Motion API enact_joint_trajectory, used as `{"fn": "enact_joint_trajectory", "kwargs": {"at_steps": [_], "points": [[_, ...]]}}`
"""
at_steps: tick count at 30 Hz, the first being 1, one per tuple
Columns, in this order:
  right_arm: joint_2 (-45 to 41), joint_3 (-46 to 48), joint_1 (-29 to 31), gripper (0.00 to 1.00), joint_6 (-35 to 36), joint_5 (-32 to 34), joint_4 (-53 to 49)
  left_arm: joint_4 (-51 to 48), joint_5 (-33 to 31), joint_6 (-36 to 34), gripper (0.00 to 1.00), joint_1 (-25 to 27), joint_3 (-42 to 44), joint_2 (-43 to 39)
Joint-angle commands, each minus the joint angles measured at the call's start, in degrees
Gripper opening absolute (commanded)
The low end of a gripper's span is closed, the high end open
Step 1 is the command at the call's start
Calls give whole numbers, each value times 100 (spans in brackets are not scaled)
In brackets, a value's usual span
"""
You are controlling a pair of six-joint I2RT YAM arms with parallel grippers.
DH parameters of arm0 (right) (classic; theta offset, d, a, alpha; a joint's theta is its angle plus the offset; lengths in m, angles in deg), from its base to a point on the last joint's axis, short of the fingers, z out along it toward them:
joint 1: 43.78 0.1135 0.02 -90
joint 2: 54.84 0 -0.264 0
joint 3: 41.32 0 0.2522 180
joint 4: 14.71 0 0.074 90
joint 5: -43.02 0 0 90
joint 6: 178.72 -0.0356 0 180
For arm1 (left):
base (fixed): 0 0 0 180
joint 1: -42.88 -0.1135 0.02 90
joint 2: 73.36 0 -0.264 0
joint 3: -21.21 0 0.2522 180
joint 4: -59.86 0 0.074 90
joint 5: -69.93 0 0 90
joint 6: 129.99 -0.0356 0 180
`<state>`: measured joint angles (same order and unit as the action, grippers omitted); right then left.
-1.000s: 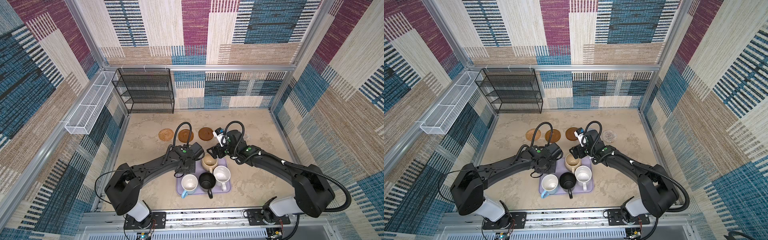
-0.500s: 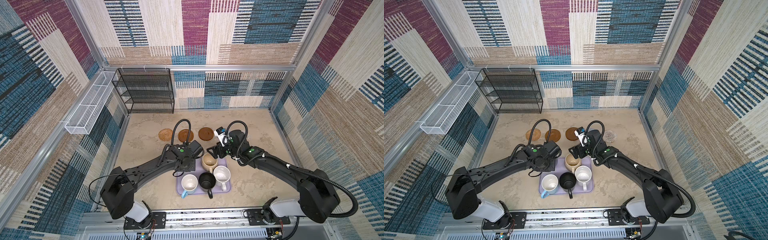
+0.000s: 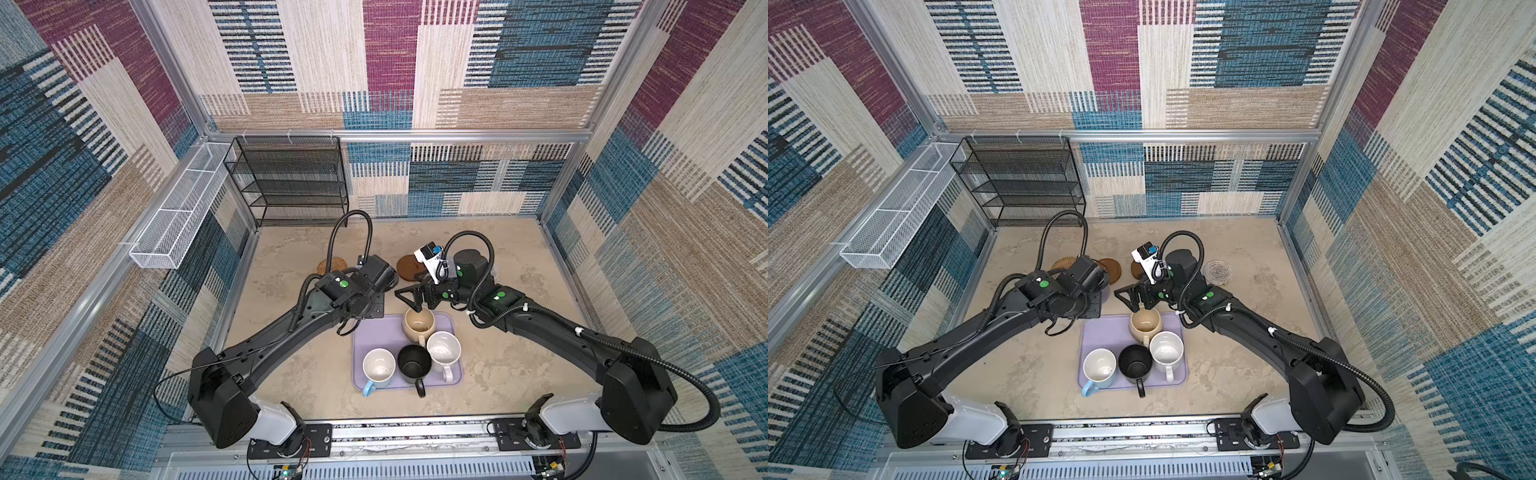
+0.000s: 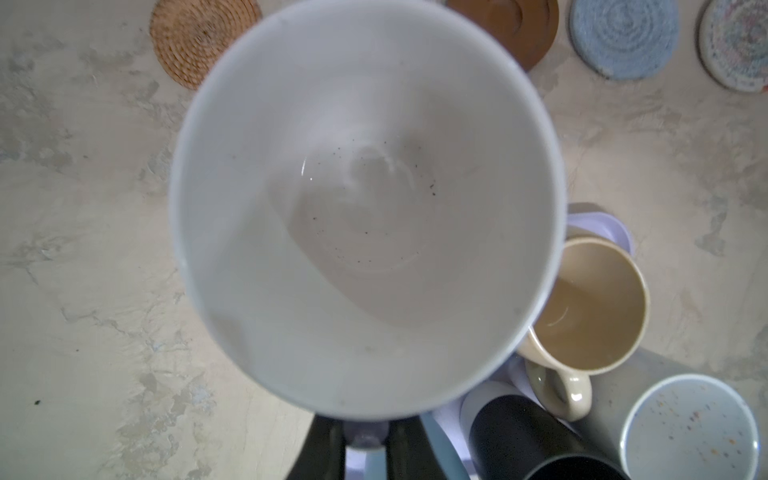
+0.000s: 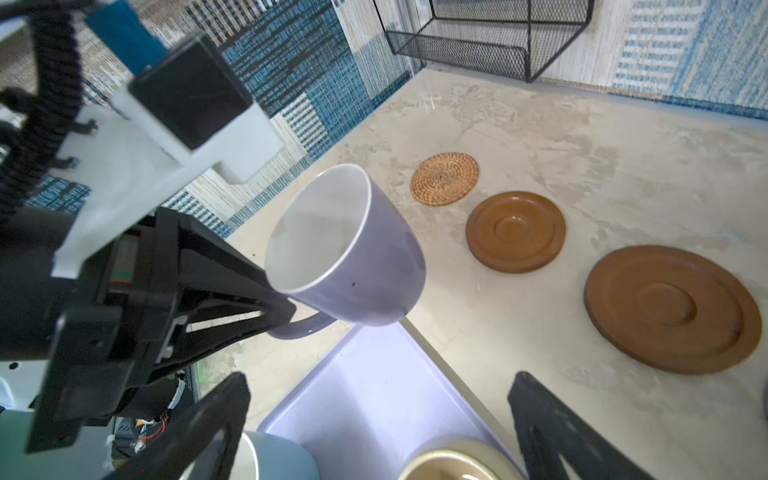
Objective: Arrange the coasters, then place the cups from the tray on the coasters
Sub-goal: 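Carry the lavender mug with the left gripper onto the woven rattan coaster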
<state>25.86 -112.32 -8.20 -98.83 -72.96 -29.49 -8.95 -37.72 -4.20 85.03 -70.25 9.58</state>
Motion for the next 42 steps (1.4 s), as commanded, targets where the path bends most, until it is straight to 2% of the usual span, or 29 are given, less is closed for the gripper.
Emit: {"fn": "enact_joint_trajectory", "kwargs": {"at_steps": [1, 6, 11, 14, 20, 28, 35, 39, 42], "points": [[227, -306, 20, 100, -270, -94, 400, 160, -333, -440, 0, -350, -149, -65], [835, -924, 38, 99, -403, -249, 387, 647, -191, -1099, 0, -1028, -186, -30], [1557, -1541, 46, 100, -439, -531, 343, 1314, 354, -1939, 0, -1831, -78, 170], [1945, -1846, 55, 99, -478, -471, 300, 1564, 199, -2253, 0, -2139, -167, 354], [2453, -2318, 55, 99, -477, -305, 1, 1953, 452, -2573, 0, -2683, -411, 999], [2843, -2762, 55, 100, -367, -305, -280, 1954, 647, -2585, 0, -3011, -902, 1961], [2987, -2810, 56, 99, -265, -140, -440, 2011, 711, -2620, 0, -3055, -1090, 2468], [2960, -2758, 55, 99, -202, -24, -500, 2173, 801, -2581, 0, -3064, -1027, 2496], [2927, -2691, 55, 99, -167, 40, -505, 1849, 669, -2551, 0, -3060, -1209, 2652]]}}
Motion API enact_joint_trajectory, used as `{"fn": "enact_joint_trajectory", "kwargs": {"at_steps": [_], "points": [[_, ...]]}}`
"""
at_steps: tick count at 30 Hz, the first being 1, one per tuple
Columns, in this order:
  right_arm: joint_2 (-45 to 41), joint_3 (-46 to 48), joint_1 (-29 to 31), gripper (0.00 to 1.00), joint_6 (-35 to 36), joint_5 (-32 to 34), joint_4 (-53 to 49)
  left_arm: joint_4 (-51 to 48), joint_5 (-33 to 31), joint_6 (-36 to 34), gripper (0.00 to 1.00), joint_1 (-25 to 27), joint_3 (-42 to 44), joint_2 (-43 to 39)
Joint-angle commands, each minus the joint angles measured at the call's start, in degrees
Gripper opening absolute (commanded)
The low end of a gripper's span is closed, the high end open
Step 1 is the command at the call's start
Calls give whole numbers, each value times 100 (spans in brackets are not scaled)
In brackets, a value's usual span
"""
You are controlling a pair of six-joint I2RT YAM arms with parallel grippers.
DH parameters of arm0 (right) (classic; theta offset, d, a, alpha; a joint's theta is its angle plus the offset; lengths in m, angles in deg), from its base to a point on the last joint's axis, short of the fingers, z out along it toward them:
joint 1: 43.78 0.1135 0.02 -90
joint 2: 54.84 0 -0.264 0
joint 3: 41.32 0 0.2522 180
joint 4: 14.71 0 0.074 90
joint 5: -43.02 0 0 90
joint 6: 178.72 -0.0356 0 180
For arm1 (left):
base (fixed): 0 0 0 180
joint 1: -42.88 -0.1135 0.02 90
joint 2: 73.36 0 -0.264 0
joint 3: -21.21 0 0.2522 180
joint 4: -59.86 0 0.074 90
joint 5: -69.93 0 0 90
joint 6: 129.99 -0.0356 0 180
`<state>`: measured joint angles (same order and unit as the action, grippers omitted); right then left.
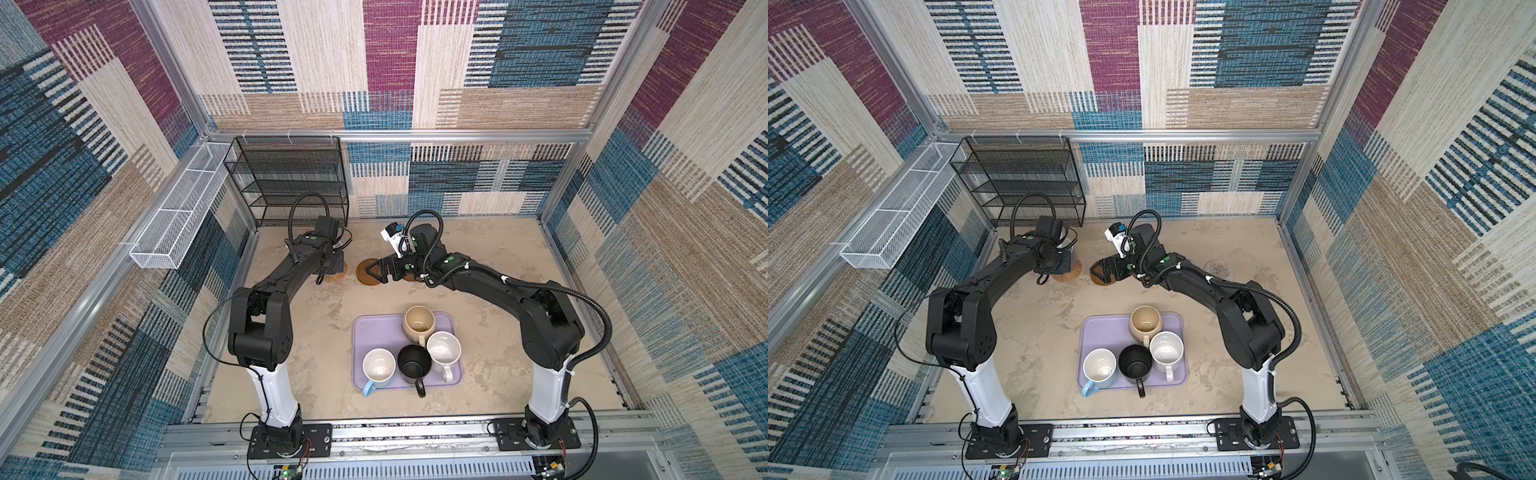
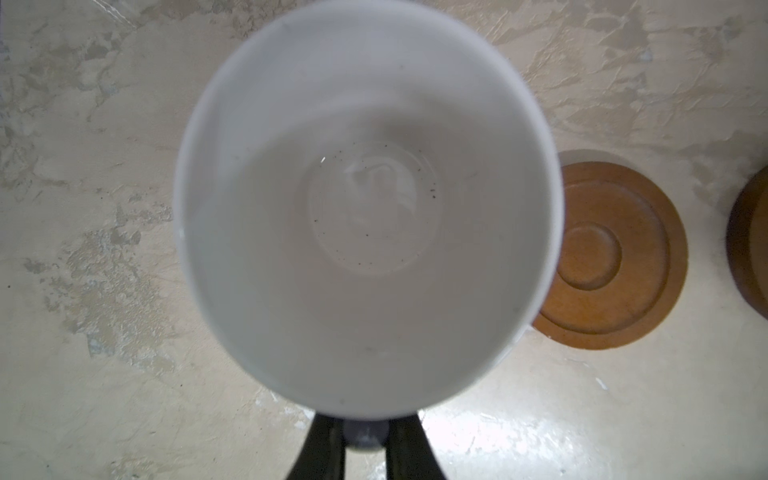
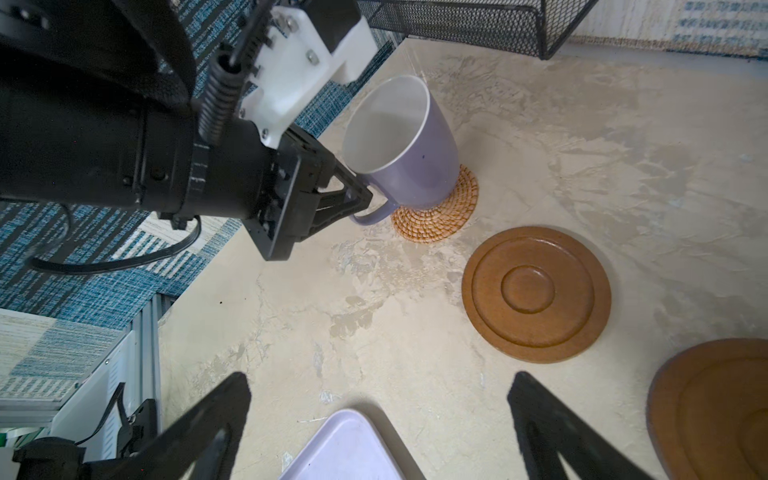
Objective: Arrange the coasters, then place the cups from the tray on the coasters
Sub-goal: 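Carry the lavender mug with the left gripper onto the woven rattan coaster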
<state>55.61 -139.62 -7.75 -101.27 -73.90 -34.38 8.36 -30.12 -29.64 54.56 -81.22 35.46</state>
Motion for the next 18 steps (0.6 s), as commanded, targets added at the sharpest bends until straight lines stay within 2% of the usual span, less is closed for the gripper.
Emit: {"fn": "enact_joint_trajectory", "kwargs": {"at_steps": [1, 4, 7, 12, 18], "points": [[-59, 68, 9, 99, 88, 152, -15, 148, -65, -24, 0, -17, -88, 78], [-81, 106, 9, 99, 104, 185, -31, 276, 81, -8, 0, -17, 48, 58], [-82, 104, 9, 99, 135, 212, -66, 208, -93, 81, 0, -26, 42, 78], [-112, 104, 7, 99, 140, 230, -94, 179, 67, 81, 0, -42, 6, 196], [-156, 112, 10, 99, 139, 235, -118, 142, -33, 195, 0, -61, -14, 333]]}}
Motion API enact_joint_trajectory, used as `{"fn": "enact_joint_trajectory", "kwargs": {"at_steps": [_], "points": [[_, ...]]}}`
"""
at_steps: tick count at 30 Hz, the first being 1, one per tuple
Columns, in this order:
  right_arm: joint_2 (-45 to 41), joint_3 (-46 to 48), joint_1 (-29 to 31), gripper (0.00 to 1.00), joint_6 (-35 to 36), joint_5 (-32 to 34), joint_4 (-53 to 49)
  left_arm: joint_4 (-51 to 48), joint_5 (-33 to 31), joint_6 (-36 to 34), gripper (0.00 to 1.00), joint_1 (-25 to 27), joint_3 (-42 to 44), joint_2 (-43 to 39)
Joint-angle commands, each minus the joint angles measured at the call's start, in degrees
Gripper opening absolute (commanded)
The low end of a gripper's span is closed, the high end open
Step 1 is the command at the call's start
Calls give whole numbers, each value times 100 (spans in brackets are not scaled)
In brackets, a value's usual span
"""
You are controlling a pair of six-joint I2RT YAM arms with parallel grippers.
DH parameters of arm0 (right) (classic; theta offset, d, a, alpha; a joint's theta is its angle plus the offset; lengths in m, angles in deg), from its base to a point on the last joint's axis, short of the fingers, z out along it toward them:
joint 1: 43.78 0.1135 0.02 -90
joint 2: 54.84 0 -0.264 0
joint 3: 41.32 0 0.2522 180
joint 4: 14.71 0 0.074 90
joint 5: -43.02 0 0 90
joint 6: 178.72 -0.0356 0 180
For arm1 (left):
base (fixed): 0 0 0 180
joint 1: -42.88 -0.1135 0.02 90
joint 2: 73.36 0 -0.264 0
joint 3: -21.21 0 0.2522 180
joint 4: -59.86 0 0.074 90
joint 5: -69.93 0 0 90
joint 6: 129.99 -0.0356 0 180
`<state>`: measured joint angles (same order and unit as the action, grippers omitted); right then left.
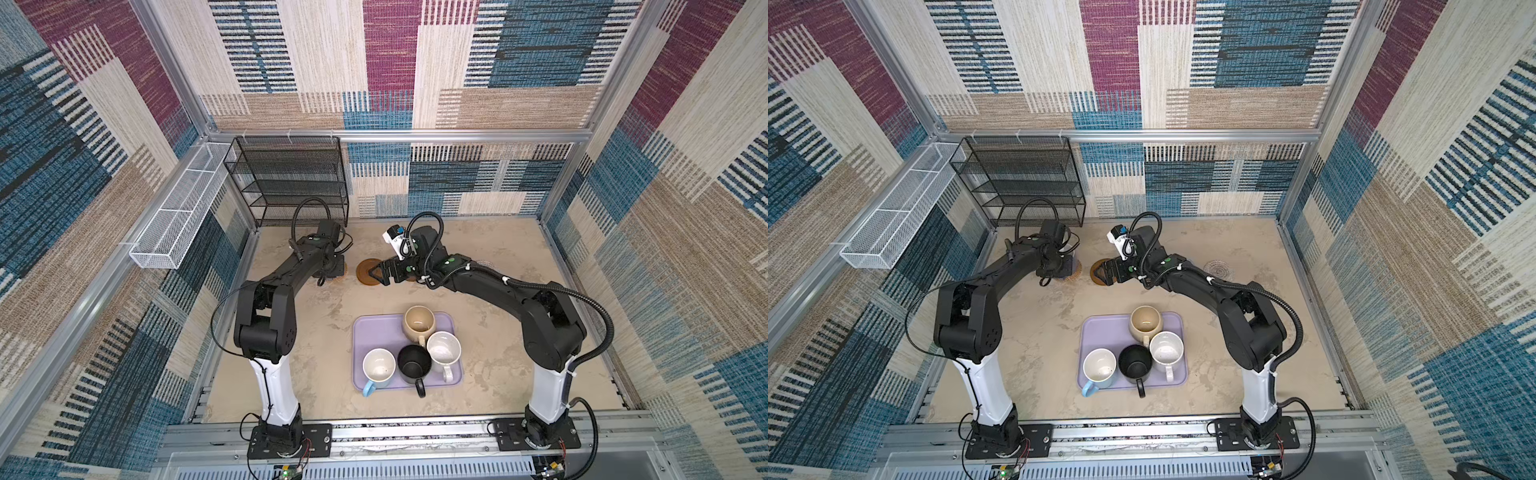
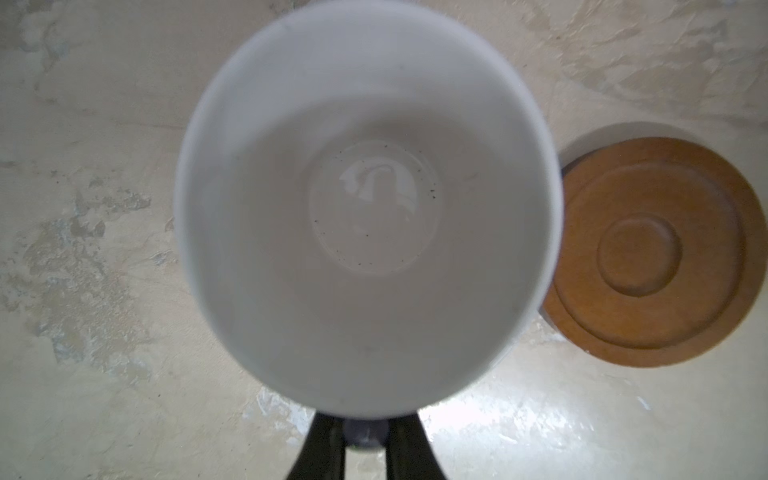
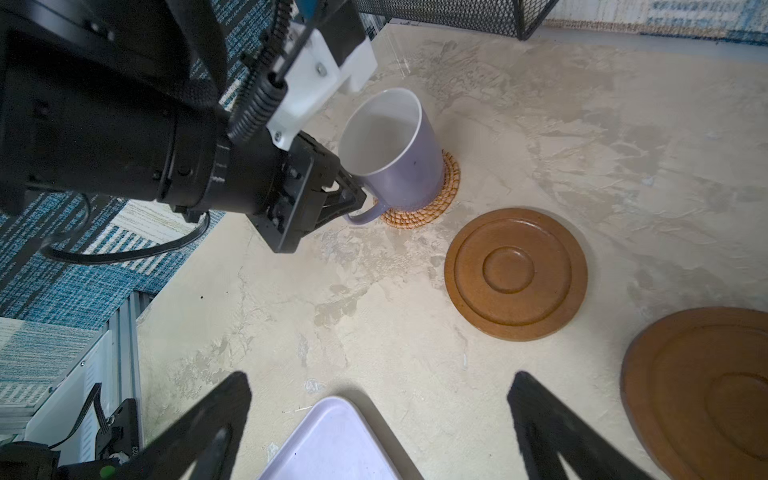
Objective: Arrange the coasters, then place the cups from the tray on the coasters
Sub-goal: 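Carry the lavender mug with the left gripper onto the woven rattan coaster, then open the left gripper and release the mug on the rattan coaster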
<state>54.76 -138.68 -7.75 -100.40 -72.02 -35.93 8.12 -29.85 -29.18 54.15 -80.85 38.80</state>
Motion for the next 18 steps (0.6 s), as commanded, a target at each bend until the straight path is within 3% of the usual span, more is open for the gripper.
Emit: {"fn": "enact_joint_trajectory", "kwargs": {"at_steps": [1, 6, 16, 17, 18], "points": [[-86, 27, 9, 99, 53, 56, 31, 187, -43, 150, 0, -28, -35, 0], [-141, 54, 9, 99, 26, 71, 9, 48, 7, 217, 0, -59, -92, 38], [-223, 39, 14, 99, 52, 213, -173, 114, 284, 376, 71, -94, -28, -234], [-258, 51, 9, 99, 59, 264, -205, 69, 292, 391, 82, -90, -40, -274], [-309, 70, 9, 99, 61, 331, -243, 45, 293, 432, 85, -90, -21, -348]]}}
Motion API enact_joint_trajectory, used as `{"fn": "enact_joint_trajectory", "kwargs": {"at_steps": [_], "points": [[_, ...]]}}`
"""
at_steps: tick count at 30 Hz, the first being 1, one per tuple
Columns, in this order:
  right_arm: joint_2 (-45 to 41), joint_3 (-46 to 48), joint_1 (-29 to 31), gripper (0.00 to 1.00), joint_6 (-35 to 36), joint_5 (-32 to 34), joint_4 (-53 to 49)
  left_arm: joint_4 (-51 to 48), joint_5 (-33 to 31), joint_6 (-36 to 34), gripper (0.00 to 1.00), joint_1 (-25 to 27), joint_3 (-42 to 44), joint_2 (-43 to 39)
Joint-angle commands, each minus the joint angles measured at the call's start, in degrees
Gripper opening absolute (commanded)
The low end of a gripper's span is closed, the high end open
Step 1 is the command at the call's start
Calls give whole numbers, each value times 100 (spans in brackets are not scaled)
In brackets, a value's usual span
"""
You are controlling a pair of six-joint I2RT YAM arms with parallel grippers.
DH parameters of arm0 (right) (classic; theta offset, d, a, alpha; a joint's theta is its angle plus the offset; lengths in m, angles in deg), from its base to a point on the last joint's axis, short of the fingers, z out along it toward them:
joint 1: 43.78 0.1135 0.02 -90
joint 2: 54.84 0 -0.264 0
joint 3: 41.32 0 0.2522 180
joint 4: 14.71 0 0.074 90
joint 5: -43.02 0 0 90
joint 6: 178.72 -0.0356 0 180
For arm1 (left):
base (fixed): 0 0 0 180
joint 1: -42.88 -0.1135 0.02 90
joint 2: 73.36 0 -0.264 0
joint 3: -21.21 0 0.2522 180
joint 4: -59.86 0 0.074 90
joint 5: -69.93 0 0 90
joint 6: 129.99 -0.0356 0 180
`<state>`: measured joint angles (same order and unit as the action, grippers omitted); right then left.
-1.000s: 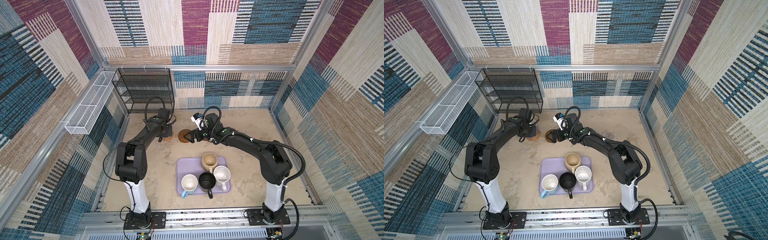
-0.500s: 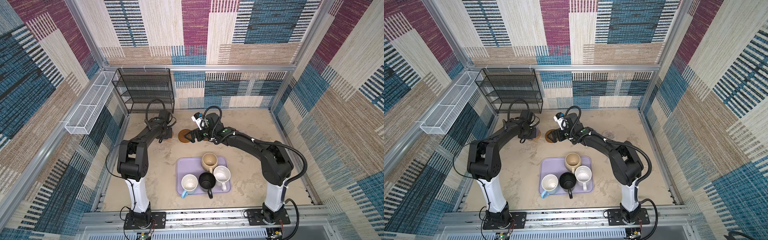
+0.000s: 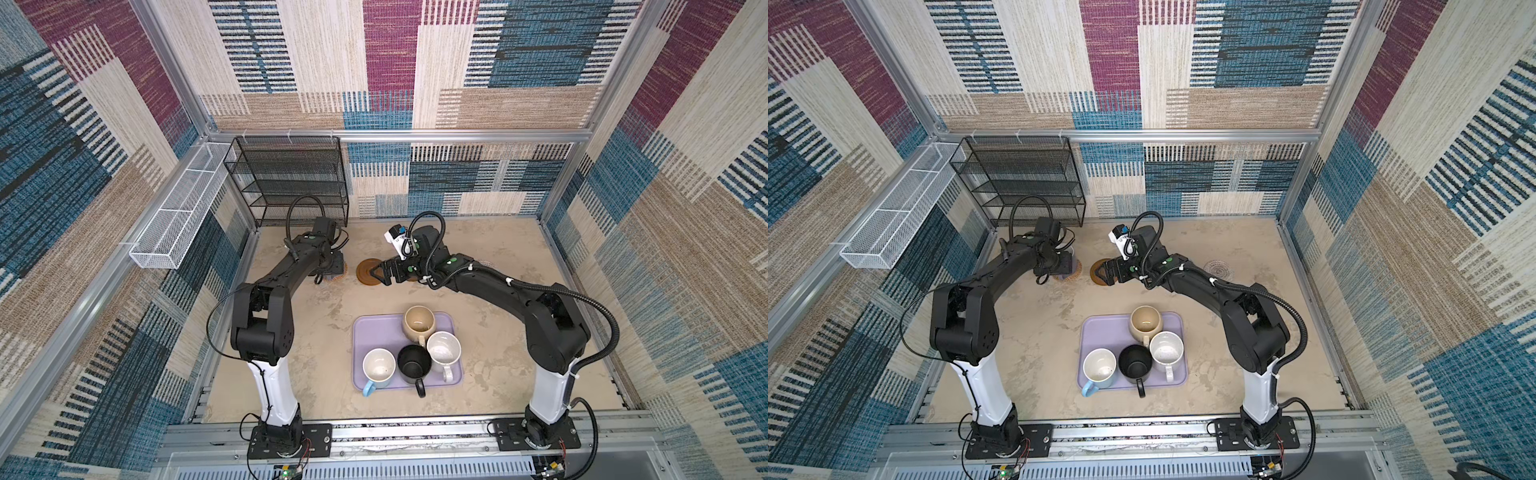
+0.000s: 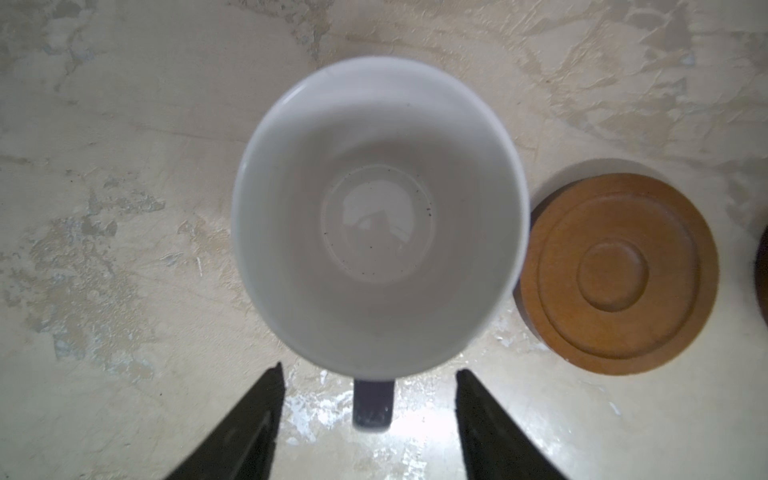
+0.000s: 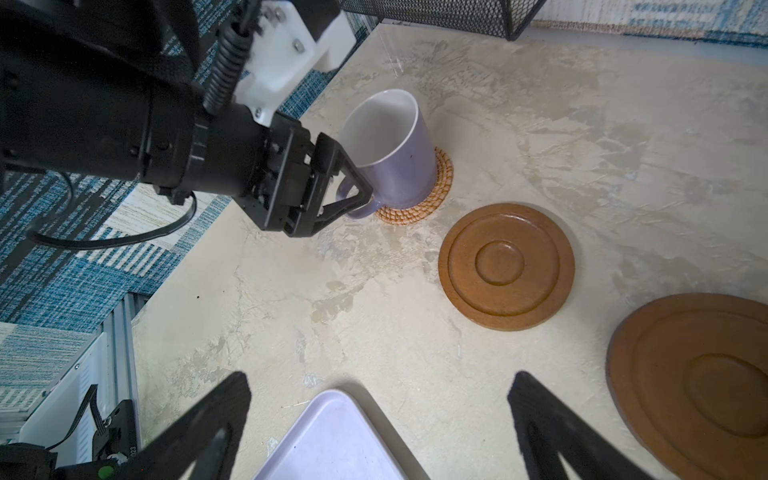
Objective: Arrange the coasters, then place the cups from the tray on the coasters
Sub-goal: 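Open the left gripper and release the mug on the rattan coaster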
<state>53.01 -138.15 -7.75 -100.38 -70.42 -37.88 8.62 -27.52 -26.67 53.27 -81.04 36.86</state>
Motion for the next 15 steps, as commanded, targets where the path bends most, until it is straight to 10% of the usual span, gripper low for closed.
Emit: {"fn": "enact_joint_trajectory", "kwargs": {"at_steps": [1, 9, 15], "points": [[-187, 34, 9, 99, 66, 248, -105, -27, 42, 232, 88, -2, 33, -255], [-997, 331, 18, 100, 4, 1154, -1157, 19, 201, 845, 99, 7, 669, -1689], [-1702, 824, 214, 100, -134, 2383, -2266, 718, 1897, 1323, 99, 48, 1583, -2833]]}}
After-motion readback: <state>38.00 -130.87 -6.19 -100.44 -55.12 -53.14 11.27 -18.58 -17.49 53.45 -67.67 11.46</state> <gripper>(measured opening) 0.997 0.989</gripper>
